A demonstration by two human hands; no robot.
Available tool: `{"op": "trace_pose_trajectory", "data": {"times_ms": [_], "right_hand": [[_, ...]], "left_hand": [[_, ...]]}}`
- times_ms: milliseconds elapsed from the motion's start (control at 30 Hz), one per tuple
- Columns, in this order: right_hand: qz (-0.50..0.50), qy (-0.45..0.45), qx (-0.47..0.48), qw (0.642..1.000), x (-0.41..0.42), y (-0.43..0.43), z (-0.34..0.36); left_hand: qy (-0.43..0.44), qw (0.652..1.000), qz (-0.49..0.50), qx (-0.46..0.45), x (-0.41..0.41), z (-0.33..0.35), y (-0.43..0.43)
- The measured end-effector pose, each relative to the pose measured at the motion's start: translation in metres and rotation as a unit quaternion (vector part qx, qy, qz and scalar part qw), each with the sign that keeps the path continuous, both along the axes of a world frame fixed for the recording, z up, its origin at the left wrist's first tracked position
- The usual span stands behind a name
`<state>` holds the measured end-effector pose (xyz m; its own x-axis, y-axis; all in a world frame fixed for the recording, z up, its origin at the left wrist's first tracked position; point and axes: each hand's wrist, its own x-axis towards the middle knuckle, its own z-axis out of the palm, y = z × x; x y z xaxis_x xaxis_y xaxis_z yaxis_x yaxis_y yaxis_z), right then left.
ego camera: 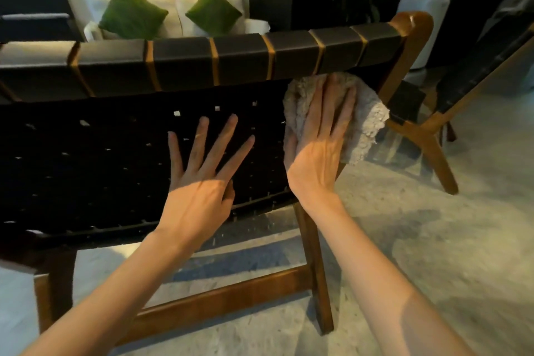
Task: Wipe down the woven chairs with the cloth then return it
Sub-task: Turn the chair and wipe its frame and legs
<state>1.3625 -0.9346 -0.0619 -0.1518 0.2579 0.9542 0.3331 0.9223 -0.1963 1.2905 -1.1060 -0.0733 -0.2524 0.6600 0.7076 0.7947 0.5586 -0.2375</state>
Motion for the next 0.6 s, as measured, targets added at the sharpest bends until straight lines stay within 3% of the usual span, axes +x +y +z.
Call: {"op": "trace_pose_trajectory", "data": {"times_ms": [200, 333, 500, 600], "right_hand": [[-0.029, 0.010, 0.051, 0.998, -0.012, 0.018, -0.001], [0.104, 0.021, 0.018, 0.994, -0.015, 0.023, -0.015], [0.059, -0.052, -0.017, 0.997, -0.001, 0.017, -0.050], [0.093, -0.021, -0.008, 0.995, 0.015, 0.005, -0.044]], "left_hand": [[0.027, 1.000, 0.010, 0.011, -0.004, -0.005, 0.010], [0.032, 0.999, 0.012, 0.013, -0.006, -0.007, 0.011], [0.030, 0.999, 0.018, 0.004, -0.005, -0.010, 0.011], [0.029, 1.000, 0.009, 0.004, -0.006, -0.011, 0.008]]}}
